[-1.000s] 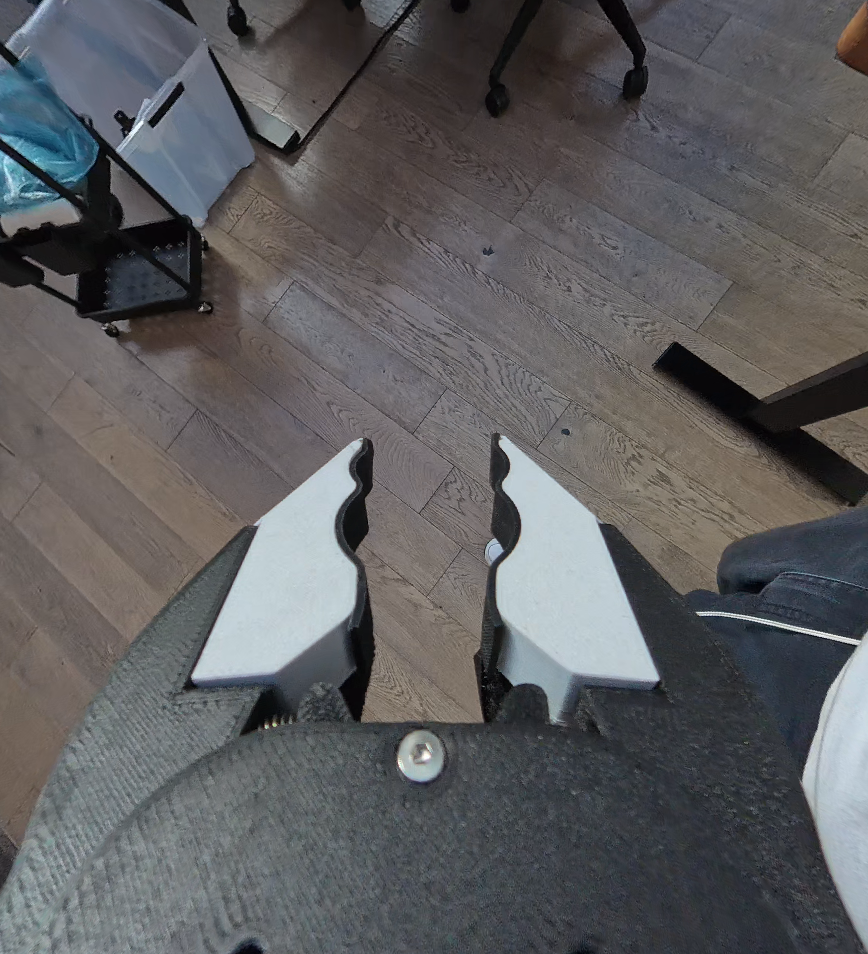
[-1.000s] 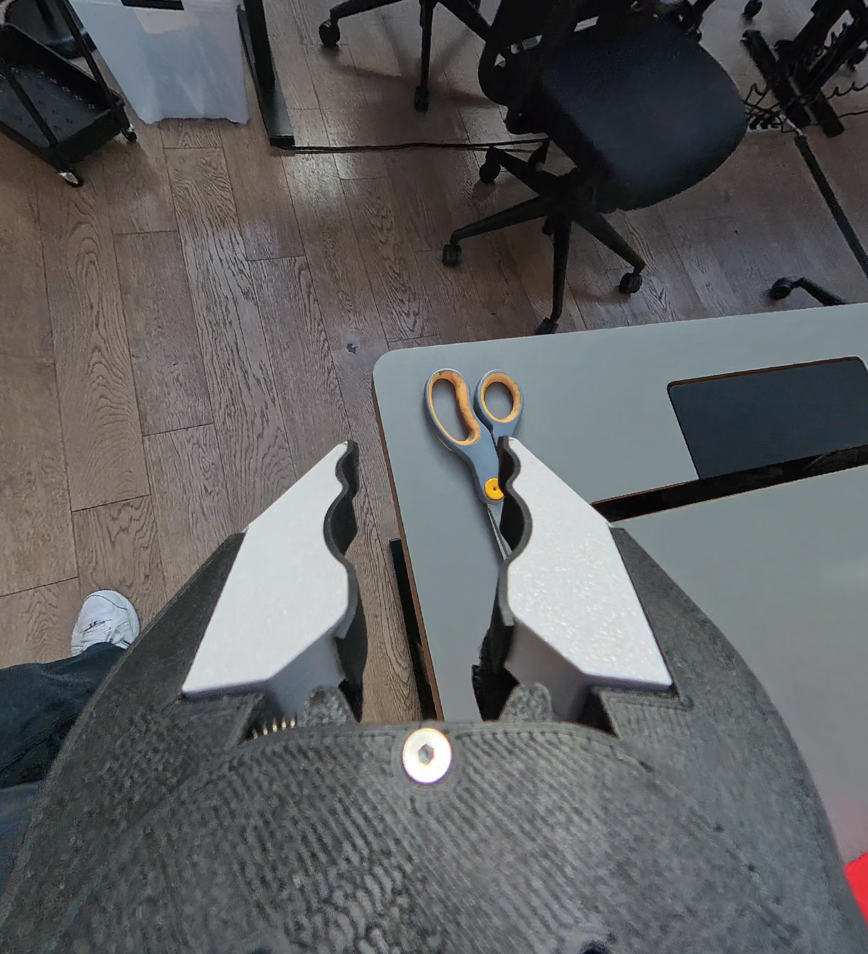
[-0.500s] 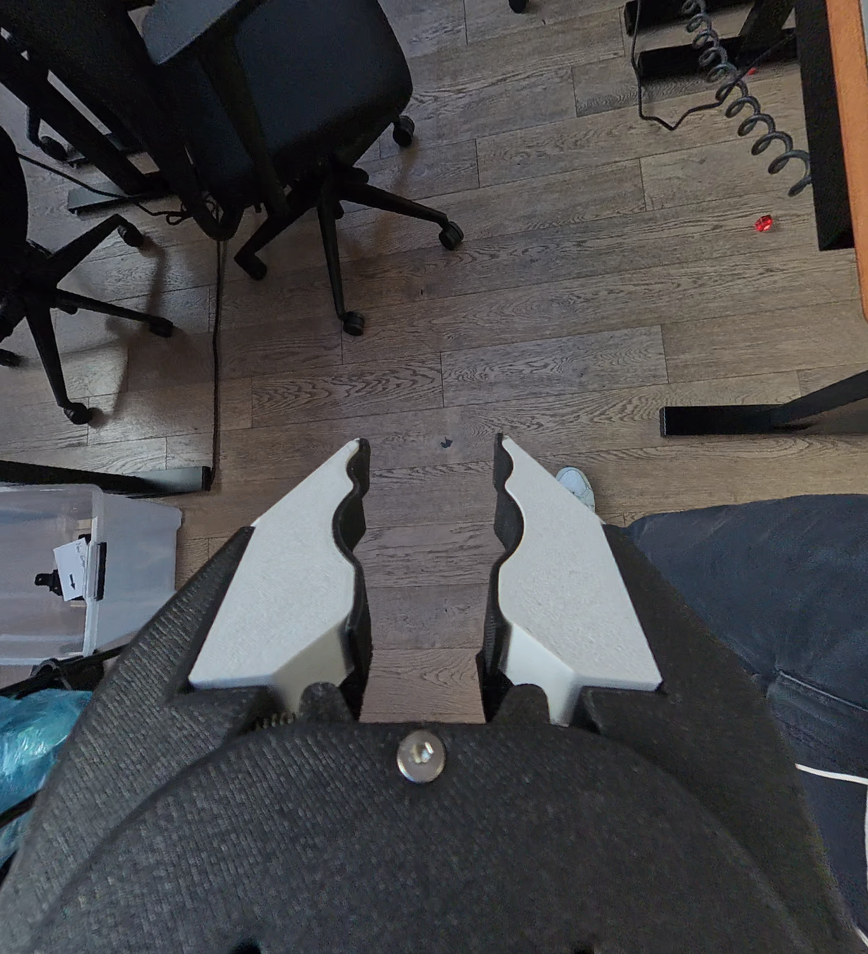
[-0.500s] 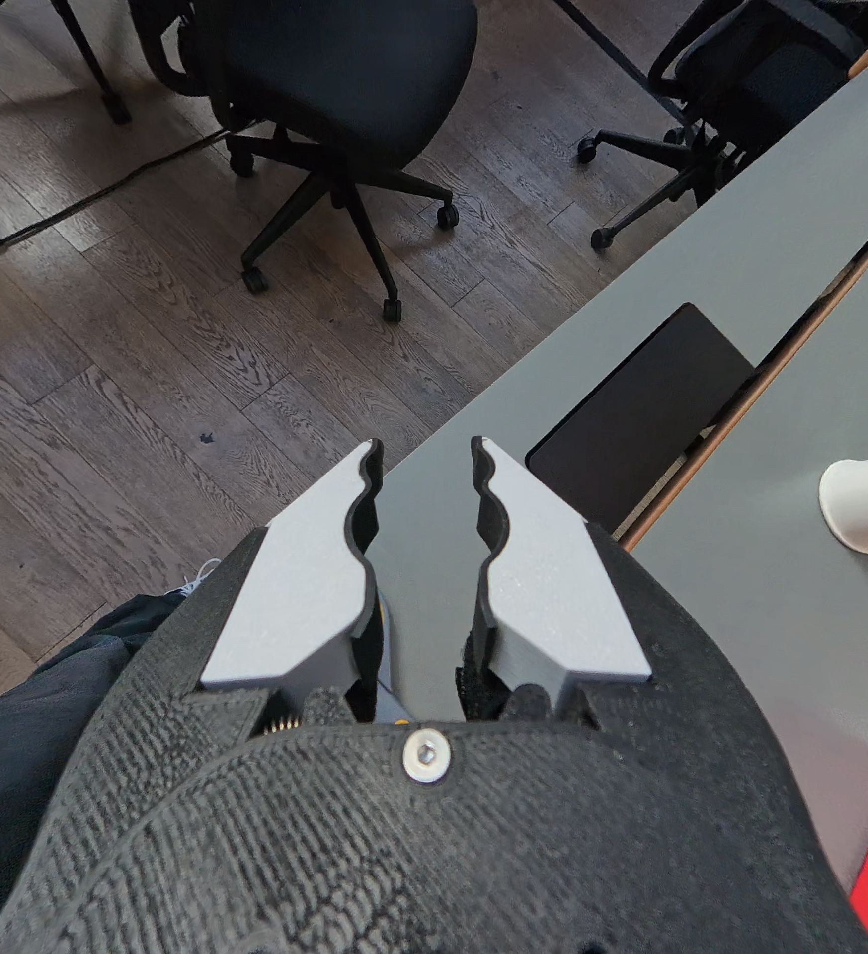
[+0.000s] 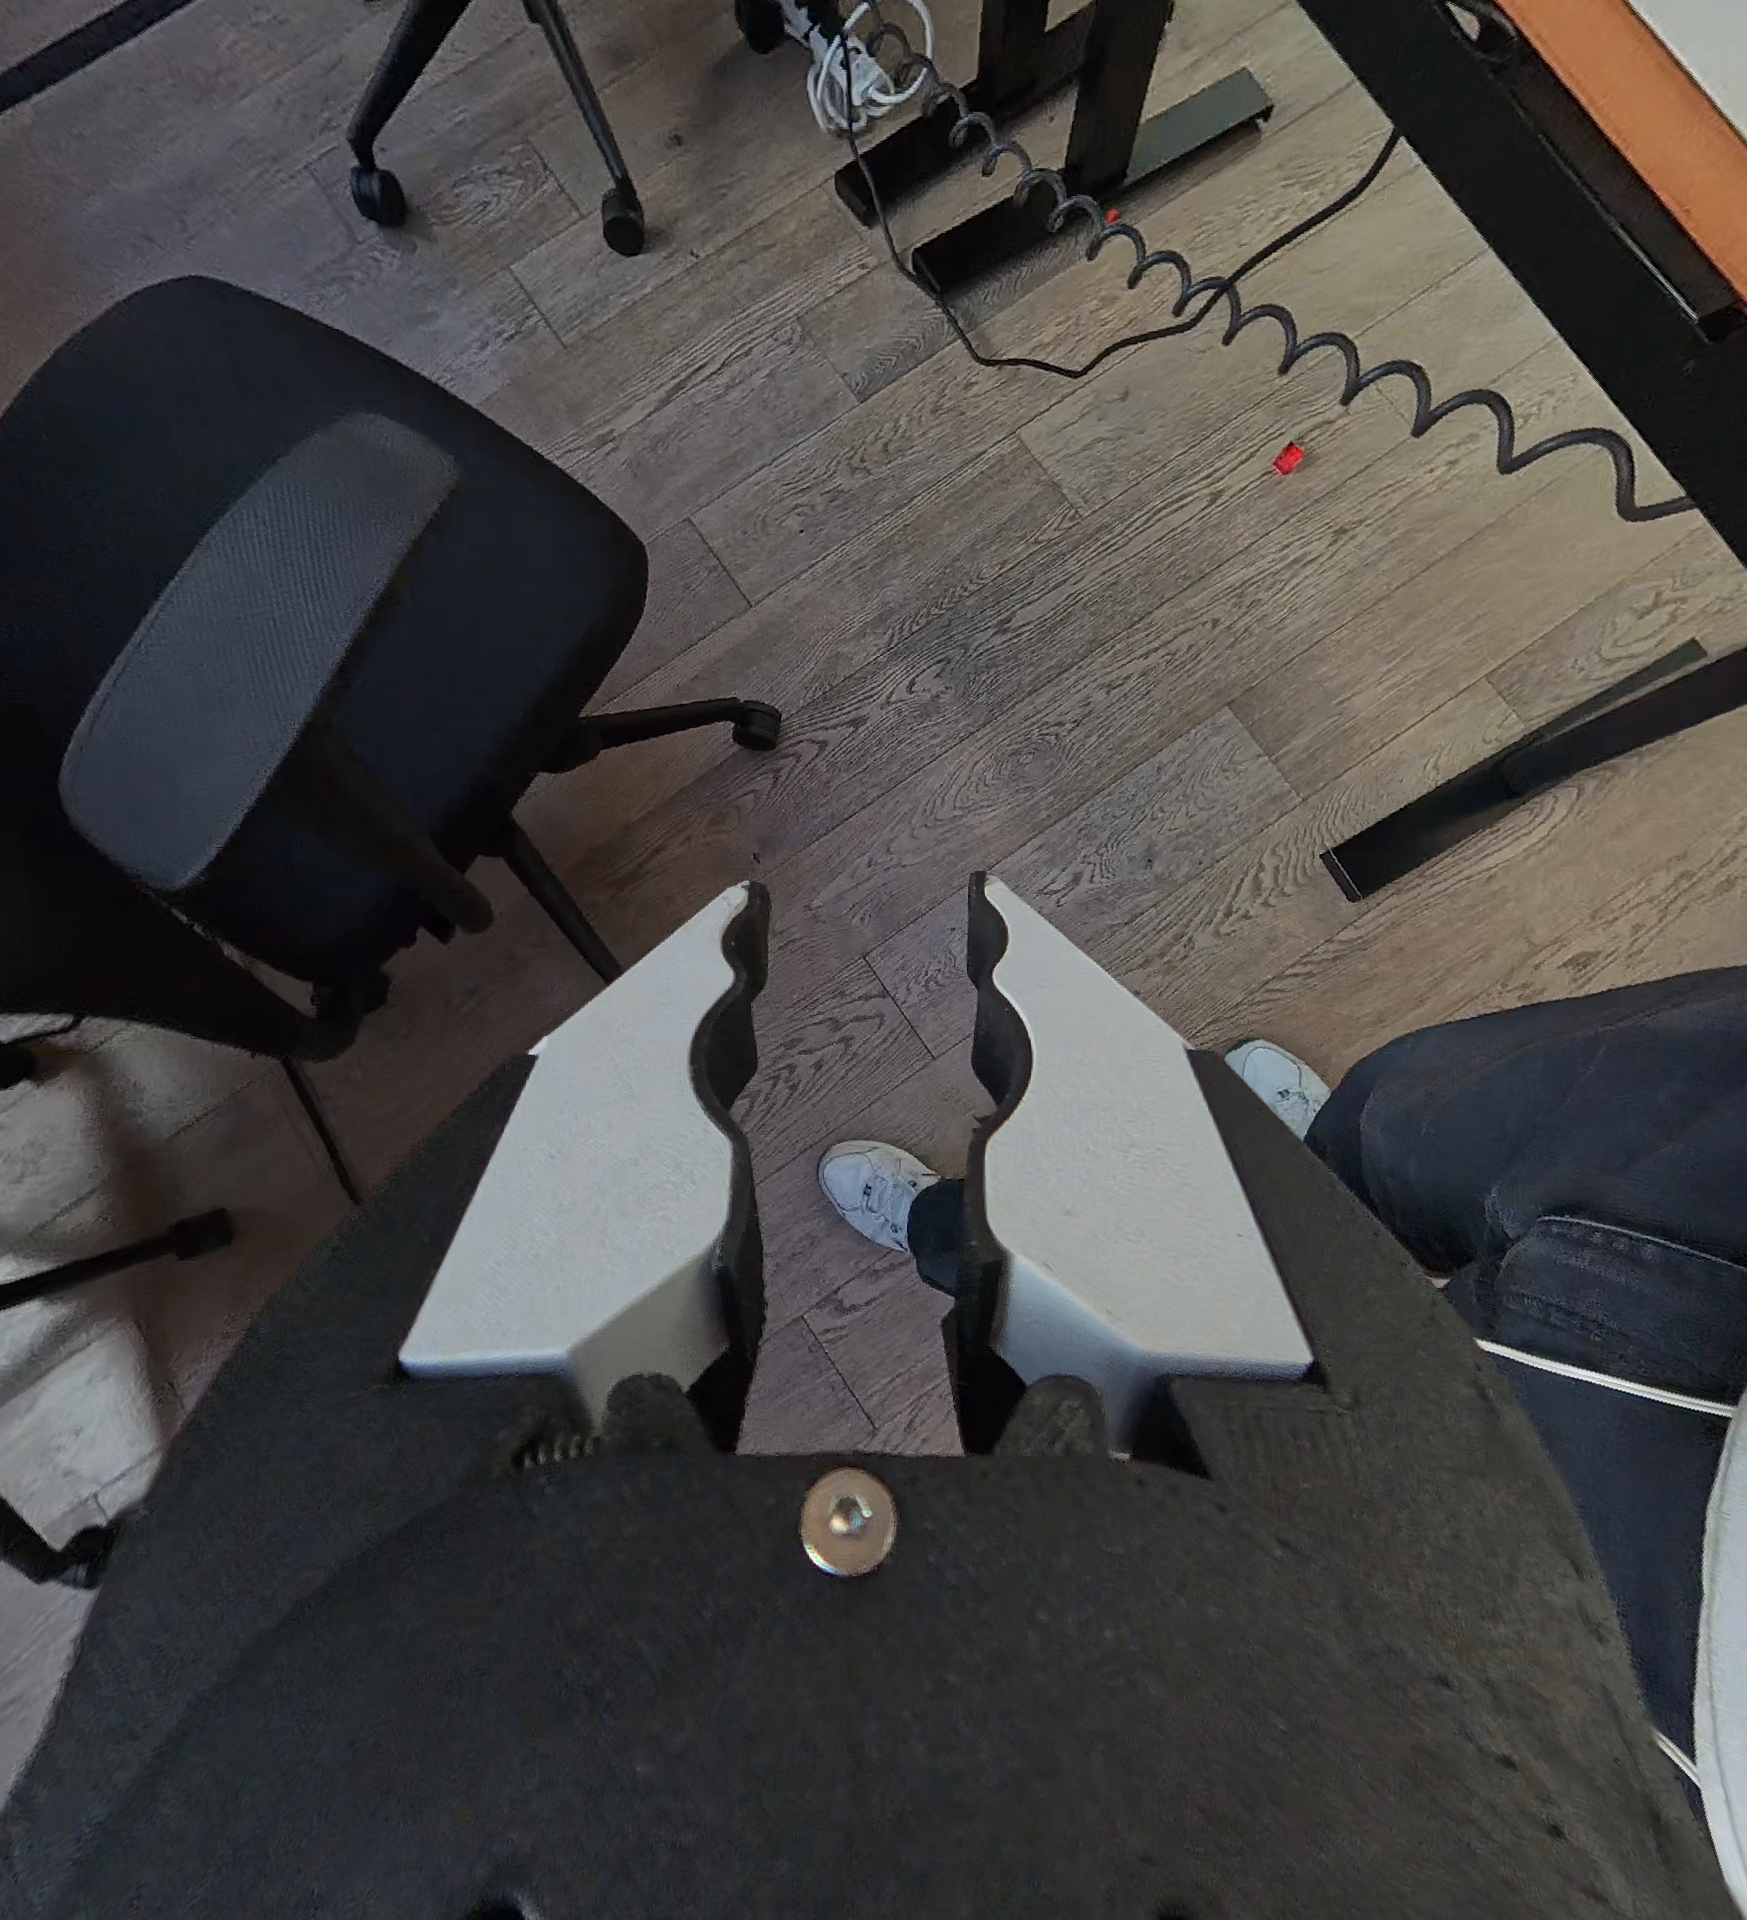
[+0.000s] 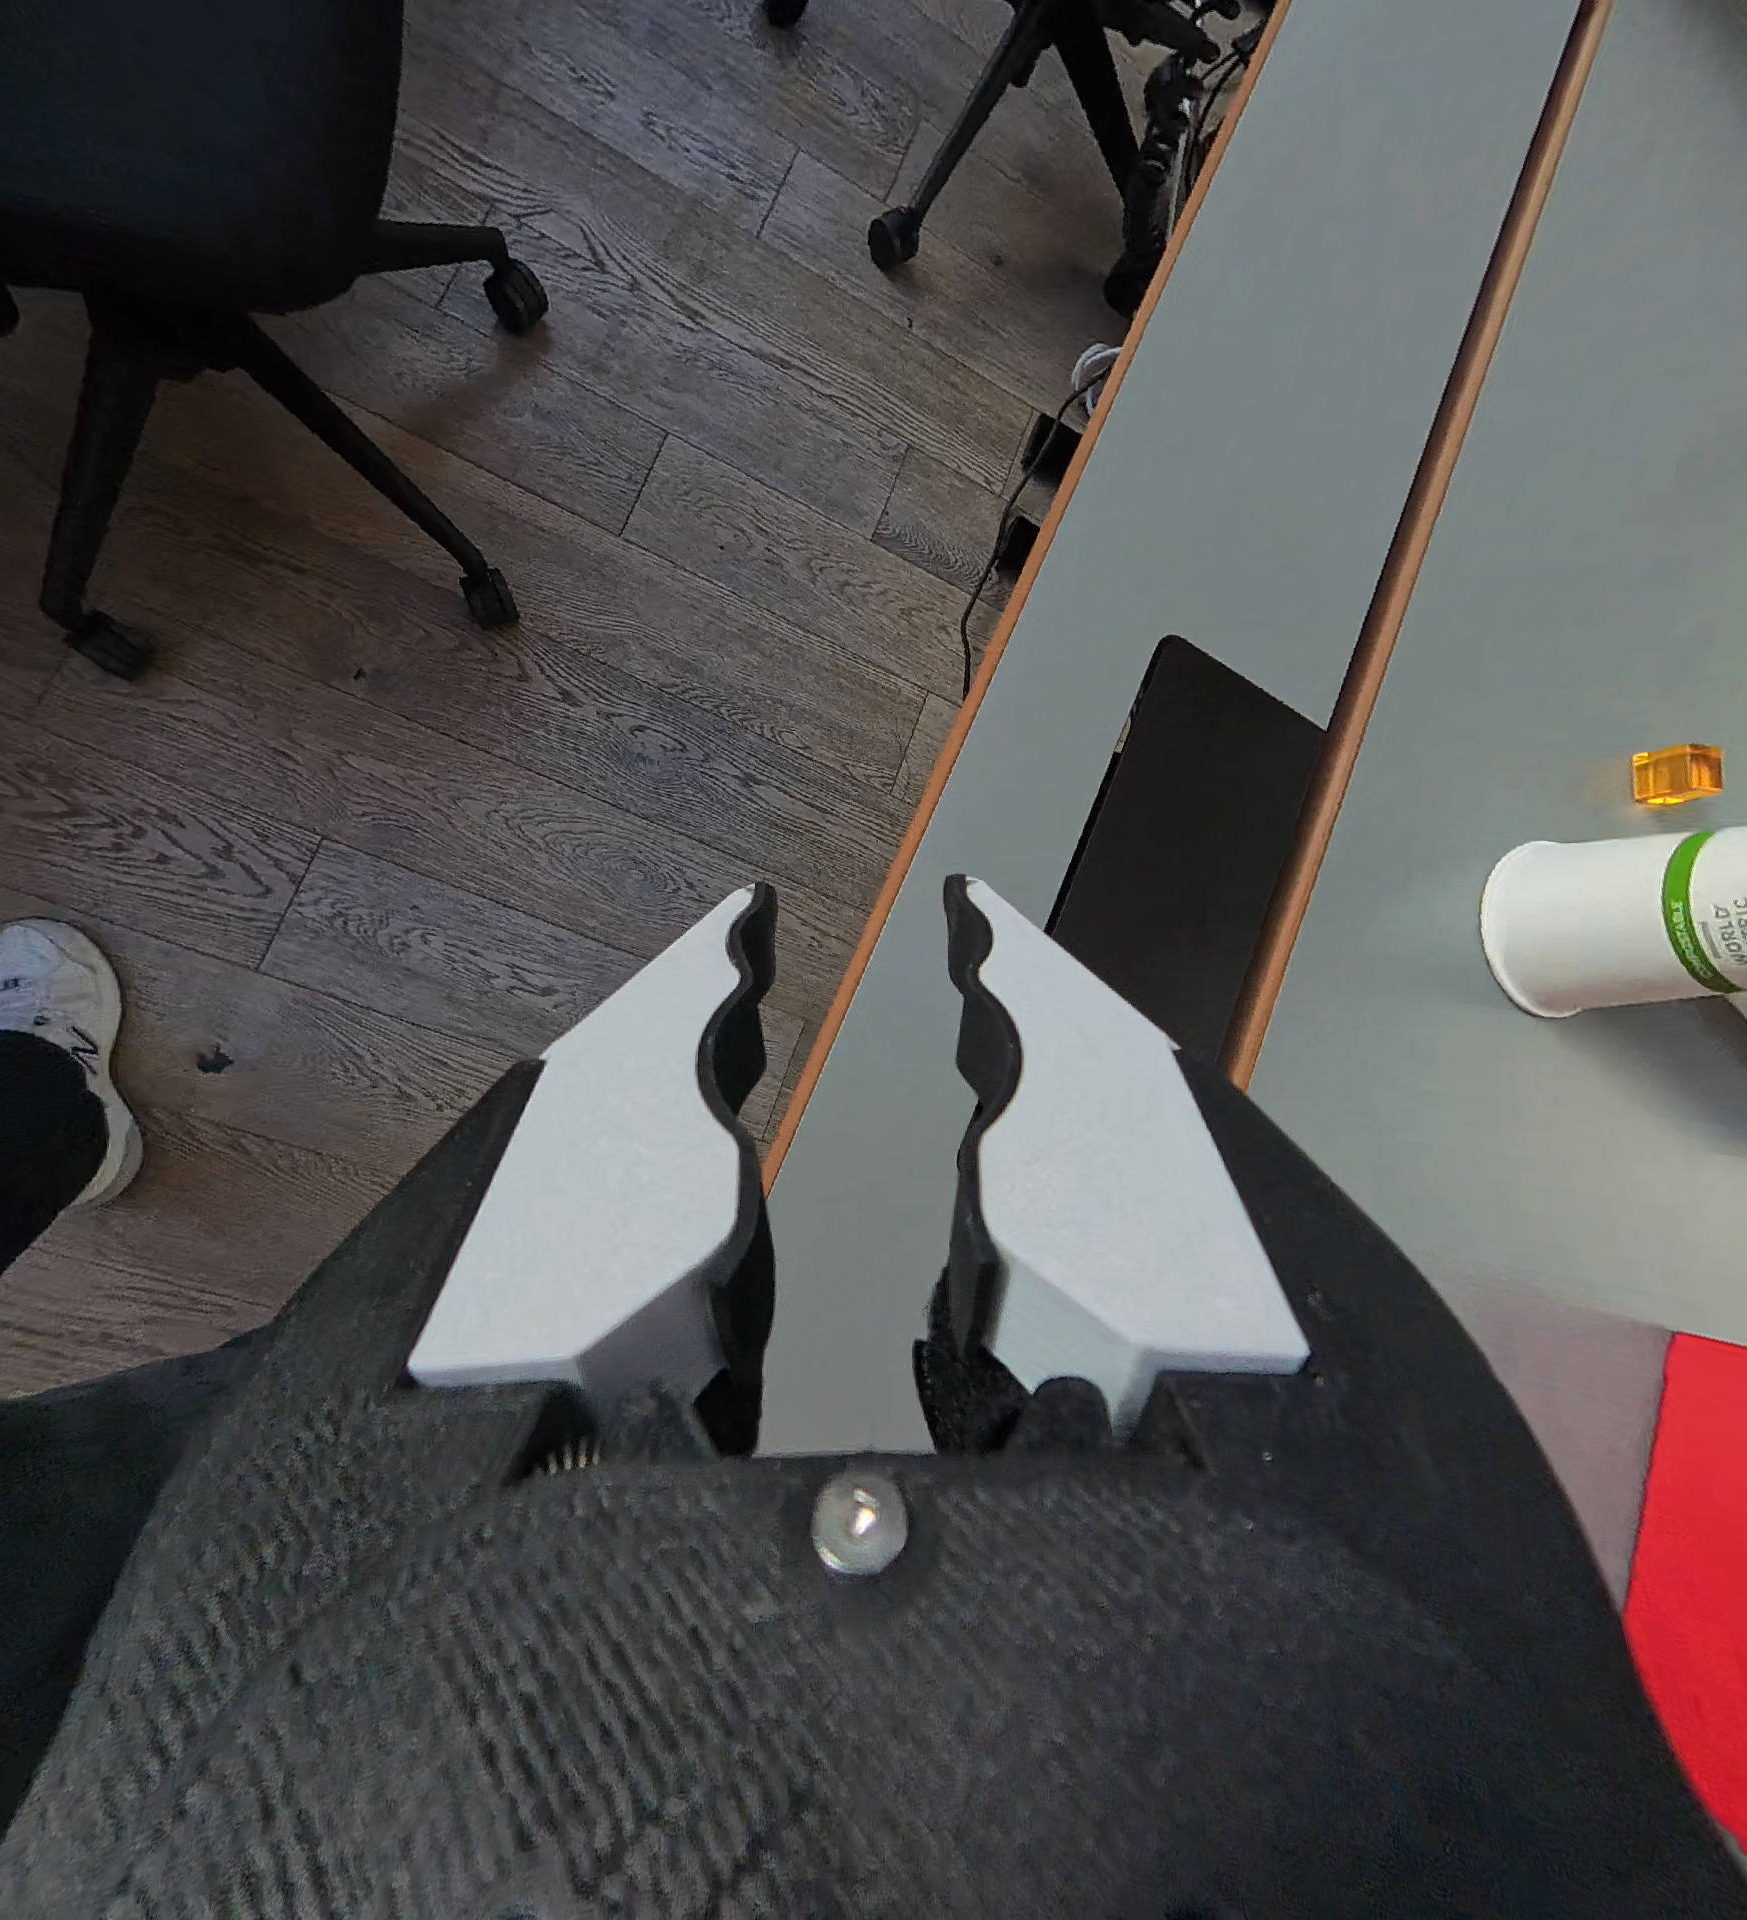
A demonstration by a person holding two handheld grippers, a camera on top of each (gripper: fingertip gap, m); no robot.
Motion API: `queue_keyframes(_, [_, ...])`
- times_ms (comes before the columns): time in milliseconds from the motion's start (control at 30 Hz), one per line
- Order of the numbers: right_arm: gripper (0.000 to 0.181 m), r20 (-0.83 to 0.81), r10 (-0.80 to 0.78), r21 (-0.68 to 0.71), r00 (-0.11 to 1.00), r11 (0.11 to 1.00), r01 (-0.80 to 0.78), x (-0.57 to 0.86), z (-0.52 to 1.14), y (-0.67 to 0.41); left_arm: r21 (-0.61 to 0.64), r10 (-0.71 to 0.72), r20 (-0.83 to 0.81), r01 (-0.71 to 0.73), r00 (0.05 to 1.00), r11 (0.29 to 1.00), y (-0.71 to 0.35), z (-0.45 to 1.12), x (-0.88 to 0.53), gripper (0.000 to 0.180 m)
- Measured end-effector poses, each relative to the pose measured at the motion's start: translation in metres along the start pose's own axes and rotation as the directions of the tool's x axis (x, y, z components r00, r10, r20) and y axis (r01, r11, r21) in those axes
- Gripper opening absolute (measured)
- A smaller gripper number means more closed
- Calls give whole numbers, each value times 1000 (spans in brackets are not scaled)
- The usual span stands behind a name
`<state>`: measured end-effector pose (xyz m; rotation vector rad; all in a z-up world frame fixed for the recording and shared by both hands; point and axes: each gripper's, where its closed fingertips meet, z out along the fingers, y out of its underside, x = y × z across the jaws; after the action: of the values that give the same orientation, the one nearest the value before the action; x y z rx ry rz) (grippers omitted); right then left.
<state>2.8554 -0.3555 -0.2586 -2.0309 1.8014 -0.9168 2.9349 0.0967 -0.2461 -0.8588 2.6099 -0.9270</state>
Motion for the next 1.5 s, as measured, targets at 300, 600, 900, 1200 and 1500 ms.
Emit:
queue_keyframes(300, [25, -133, 277, -105, 952, 951, -292, -82, 38, 9, 71, 293, -367, -288, 883, 955, -91, 162, -112, 34])
queue_keyframes(600, [26, 88, 314, -167, 945, 940, -297, -155, 178, -20, 257, 411, -398, -331, 820, 908, -222, 283, -64, 32])
queue_keyframes(900, [26, 208, -9, -282, 978, 957, 68, -102, 386, -44, 189, 148, -364, -83, 919, 978, -292, 413, -52, 30])
queue_keyframes(1200, [27, 64, 186, -454, 981, 880, -137, 15, 648, -45, 253, 0, -242, 63, 970, 965, -393, 574, -155, 33])
queue_keyframes(1500, [26, -424, 105, -490, 900, 809, -325, 231, 819, 40, 334, -161, -114, 190, 980, 923, -444, 767, -265, 39])
